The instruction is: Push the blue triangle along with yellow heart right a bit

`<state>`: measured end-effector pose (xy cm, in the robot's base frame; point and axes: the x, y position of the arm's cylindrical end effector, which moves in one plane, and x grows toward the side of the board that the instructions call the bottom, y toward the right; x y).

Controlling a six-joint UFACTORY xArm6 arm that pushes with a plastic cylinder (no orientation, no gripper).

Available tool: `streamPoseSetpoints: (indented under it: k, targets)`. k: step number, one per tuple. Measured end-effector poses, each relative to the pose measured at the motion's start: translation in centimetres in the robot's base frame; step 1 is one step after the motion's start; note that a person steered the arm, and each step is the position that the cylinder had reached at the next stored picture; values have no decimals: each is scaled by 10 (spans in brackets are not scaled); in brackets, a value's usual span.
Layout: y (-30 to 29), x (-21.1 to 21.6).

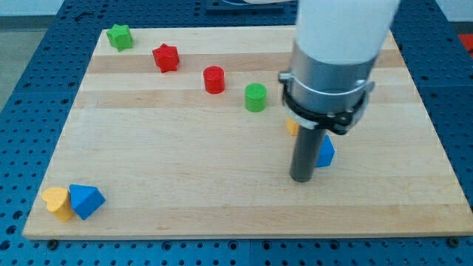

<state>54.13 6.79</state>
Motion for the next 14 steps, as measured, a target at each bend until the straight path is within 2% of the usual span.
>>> streamPoseSetpoints:
  k: [2, 4, 5, 9, 10, 11, 13, 14]
  targets:
    - [-25, 31]
    - [-98, 77]
    - [-102, 78]
    - [-350, 73]
    - [-368, 50]
    - [-351, 27]
    - [-238, 13]
    - [-211, 5]
